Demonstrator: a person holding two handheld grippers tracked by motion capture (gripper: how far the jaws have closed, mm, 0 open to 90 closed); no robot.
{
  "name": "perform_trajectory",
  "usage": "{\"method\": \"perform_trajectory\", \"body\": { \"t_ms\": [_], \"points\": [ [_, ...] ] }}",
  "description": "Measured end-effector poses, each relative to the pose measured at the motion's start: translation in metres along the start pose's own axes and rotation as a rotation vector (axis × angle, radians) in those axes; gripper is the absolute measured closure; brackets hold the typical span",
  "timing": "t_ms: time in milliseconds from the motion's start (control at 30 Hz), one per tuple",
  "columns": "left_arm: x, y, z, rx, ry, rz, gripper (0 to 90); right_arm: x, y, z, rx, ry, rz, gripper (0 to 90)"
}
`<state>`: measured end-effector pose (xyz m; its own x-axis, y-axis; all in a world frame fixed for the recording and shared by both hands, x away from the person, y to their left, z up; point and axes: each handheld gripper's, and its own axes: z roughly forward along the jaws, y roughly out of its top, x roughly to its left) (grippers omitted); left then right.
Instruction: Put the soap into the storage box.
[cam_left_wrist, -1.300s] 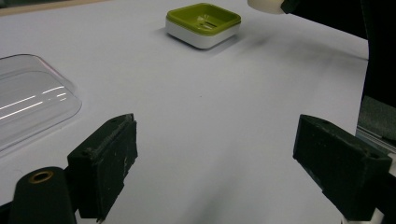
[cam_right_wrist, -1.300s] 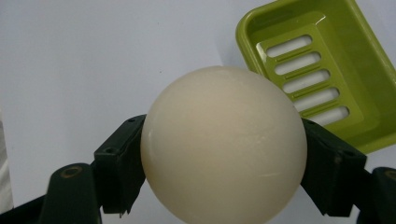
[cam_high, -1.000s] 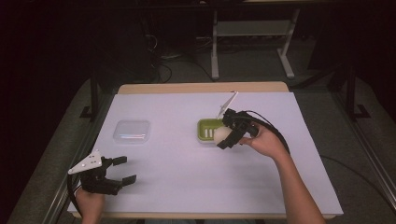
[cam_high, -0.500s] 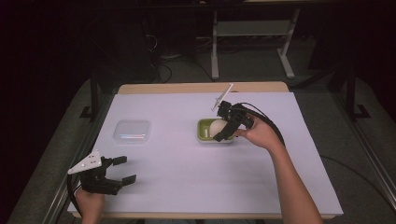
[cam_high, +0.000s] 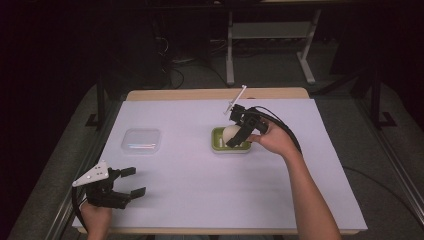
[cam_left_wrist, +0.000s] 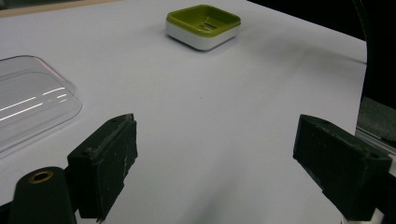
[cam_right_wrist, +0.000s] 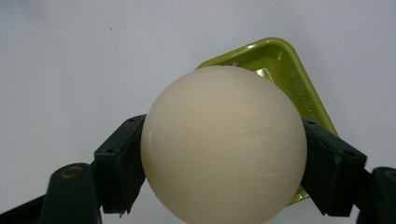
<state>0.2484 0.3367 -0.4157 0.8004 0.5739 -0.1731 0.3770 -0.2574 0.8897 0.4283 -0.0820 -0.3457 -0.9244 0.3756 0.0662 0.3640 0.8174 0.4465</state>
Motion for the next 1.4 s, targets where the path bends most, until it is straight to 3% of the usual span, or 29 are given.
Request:
{"method": "perform_trajectory", "body": {
  "t_ms": [800, 1033, 1400],
  "points": [
    [0.001, 0.0, -0.001, 0.003, 0.002, 0.003, 13.1, -0.013, 0.004, 0.021, 0.02, 0.01, 0.053, 23.3],
    [0.0, 0.0, 0.0, 0.003, -0.002, 0.001, 13.0, -0.017, 0.005, 0.027, 0.032, -0.004, 0.051, 23.4],
    [0.0, 0.0, 0.0, 0.002, -0.002, -0.001, 13.1, -0.025, 0.003, 0.034, 0.034, -0.015, 0.086, 23.3]
  ]
}}
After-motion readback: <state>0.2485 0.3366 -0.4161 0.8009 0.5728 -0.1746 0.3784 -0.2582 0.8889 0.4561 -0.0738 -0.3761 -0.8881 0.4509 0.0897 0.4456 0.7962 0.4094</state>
